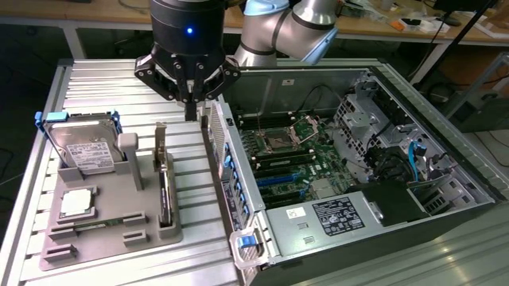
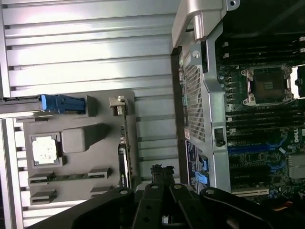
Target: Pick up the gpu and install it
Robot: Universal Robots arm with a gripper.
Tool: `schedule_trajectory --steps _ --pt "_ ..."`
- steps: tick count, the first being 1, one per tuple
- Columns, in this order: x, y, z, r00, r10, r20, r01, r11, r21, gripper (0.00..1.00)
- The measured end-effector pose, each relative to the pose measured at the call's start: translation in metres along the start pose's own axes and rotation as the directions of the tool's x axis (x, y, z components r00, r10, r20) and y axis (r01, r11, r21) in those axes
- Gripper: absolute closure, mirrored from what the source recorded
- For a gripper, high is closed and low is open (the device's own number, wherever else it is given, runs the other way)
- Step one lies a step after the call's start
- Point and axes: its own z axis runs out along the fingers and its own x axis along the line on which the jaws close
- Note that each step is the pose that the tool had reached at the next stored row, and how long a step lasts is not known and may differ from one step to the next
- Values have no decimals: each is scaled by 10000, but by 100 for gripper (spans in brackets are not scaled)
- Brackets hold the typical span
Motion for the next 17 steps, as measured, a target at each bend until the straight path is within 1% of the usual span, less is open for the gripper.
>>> schedule_trajectory --steps 17 --pt "104 -41 -4 10000 0 0 0 10000 -1 89"
